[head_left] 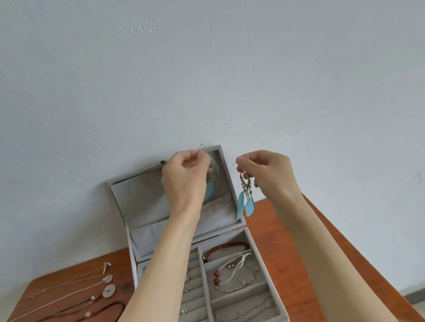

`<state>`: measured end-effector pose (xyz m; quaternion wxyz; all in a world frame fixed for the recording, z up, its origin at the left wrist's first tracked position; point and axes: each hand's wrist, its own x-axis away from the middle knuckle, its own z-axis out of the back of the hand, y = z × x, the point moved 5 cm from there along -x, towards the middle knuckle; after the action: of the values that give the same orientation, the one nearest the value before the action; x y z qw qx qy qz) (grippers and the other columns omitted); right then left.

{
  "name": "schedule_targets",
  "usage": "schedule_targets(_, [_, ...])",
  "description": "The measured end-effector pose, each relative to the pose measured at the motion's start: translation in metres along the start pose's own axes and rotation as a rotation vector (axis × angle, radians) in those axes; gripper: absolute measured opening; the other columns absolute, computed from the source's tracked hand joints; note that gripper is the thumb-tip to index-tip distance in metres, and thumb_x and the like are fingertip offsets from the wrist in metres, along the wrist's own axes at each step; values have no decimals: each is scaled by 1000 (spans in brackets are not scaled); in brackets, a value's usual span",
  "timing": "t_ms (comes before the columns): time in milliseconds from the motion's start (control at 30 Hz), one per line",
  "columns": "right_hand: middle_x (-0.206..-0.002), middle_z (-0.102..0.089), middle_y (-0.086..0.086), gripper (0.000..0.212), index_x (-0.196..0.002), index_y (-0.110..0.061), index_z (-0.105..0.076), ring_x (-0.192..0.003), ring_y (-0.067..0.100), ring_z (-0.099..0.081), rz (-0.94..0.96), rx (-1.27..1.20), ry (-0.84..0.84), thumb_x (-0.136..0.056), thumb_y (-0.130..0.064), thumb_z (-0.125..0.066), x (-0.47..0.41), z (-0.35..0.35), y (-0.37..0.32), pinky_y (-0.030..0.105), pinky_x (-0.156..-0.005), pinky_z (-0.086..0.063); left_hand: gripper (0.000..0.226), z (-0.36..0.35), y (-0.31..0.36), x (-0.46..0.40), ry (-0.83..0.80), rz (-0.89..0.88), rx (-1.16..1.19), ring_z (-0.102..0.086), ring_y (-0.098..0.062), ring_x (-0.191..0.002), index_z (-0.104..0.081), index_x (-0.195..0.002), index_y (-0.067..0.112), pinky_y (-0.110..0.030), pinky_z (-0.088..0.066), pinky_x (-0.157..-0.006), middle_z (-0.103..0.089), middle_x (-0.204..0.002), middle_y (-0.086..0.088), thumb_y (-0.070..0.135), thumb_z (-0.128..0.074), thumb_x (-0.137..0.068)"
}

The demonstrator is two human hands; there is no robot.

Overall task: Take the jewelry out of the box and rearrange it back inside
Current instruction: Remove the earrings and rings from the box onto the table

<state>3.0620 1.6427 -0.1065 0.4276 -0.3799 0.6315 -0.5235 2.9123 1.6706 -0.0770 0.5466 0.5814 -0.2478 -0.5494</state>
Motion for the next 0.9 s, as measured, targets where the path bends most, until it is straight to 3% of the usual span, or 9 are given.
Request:
schedule_targets(167, [-65, -62, -3, 14, -69, -14, -66, -57, 4, -51, 63, 15, -121, -82, -11, -63, 11, -18, -13, 14, -54, -41, 12, 29, 3, 1, -97, 96, 264, -58, -4, -70, -55, -82, 16, -21, -39, -64, -71, -65, 9, 5, -60, -84])
schedule_targets(367, [-69, -67, 1, 12, -75, -9, -65, -62, 10, -59, 45, -8, -343, -86, -8, -62, 40, -49, -18, 17, -59, -47, 33, 84, 8, 11, -277, 124, 109, -62, -11, -87, -58, -114, 13, -21, -43, -68, -72, -87, 1, 6, -66, -82])
schedule_targets(467, [-69, -68, 3, 13, -74, -6, -64, -65, 14, -61, -4, -52, -416, -87, -5, -61, 61, -60, -23, 17, -61, -52, 27, 110, 13, 21, -328, 123, 44, -63, -14, -91, -65, -109, 10, -19, -47, -73, -70, -97, -6, 2, -64, -83])
schedule_targets(600, [-72, -67, 8, 12, -75, -5, -62, -66, 15, -62, 3, -22, -497, -87, -2, -59, 92, -72, -43, 22, -68, -55, 12, 142, 19, 41, -354, 98, 68, -60, -6, -70, -69, -96, 7, -14, -50, -66, -69, -80, -1, 6, -62, -86])
schedule_targets(733, [-73, -68, 5, 9, -76, -8, -64, -66, 13, -63, 62, 120, -505, -85, -5, -63, 120, -83, -57, 20, -69, -55, 9, 177, 21, 57, -360, 122, 105, -62, -12, -70, -68, -83, 9, -24, -54, -72, -71, -78, -5, 11, -60, -88])
schedule_targets(900, [-81, -69, 5, 7, -78, -13, -65, -71, 11, -59, 197, 424, -497, -83, -18, -67, 151, -103, -63, 19, -67, -47, 10, 219, 22, 75, -340, 69, 23, -64, -11, -73, -68, -81, 10, -22, -56, -75, -70, -82, -7, 12, -61, -87])
